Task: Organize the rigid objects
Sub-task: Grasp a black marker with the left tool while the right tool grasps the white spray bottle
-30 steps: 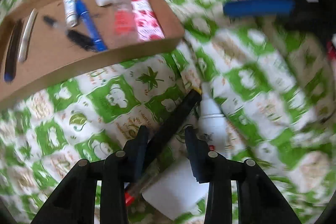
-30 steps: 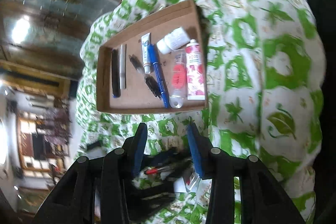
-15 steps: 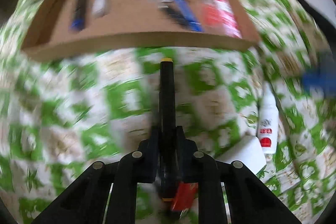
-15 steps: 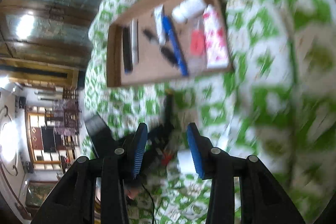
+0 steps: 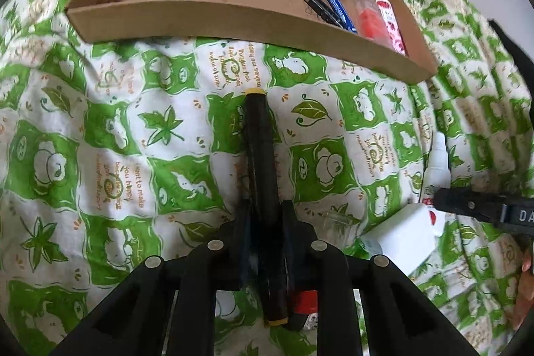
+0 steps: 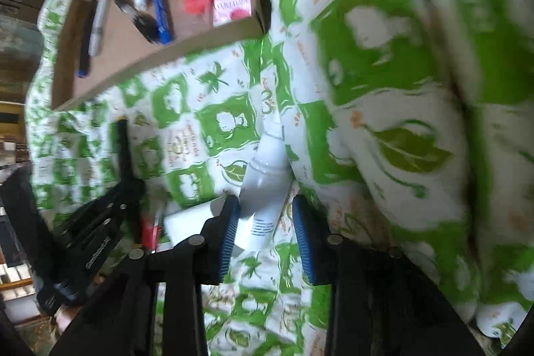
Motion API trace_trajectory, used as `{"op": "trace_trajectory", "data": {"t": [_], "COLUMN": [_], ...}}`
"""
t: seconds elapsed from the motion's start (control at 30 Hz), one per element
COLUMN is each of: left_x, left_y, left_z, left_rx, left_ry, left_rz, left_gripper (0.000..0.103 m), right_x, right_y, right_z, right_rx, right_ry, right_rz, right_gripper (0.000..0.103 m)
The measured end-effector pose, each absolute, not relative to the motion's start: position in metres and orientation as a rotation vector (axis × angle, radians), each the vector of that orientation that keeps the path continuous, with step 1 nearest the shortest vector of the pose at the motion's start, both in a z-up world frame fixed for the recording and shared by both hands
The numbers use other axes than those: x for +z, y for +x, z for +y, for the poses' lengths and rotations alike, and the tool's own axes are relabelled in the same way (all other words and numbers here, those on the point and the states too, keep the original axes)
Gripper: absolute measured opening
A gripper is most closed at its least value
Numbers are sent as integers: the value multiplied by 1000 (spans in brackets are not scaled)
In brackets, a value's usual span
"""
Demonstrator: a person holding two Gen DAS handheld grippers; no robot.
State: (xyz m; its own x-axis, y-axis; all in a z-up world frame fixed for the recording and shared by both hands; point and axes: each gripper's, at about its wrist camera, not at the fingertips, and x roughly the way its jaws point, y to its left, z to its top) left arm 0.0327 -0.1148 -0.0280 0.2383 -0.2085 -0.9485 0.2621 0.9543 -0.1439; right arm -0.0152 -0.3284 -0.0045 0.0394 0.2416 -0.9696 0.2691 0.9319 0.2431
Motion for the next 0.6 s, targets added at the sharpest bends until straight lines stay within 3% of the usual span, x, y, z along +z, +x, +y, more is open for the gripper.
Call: {"op": "trace_trajectory", "data": {"t": [0.2, 0.6], "left_x": [-27, -32], "left_y": [33, 26], "left_z": [-153, -150], "left_rx": [-285, -267], "left_ry": [130, 84], "left_rz": [1252, 1259], "left_gripper": [16, 17], "right_x": [-17, 3], "right_y": [2, -1], "right_z": [-309, -293], "right_rx": [-40, 105], "right_ry": [309, 320], "right_rz": [1507, 1422], "right_gripper": [31, 29]}}
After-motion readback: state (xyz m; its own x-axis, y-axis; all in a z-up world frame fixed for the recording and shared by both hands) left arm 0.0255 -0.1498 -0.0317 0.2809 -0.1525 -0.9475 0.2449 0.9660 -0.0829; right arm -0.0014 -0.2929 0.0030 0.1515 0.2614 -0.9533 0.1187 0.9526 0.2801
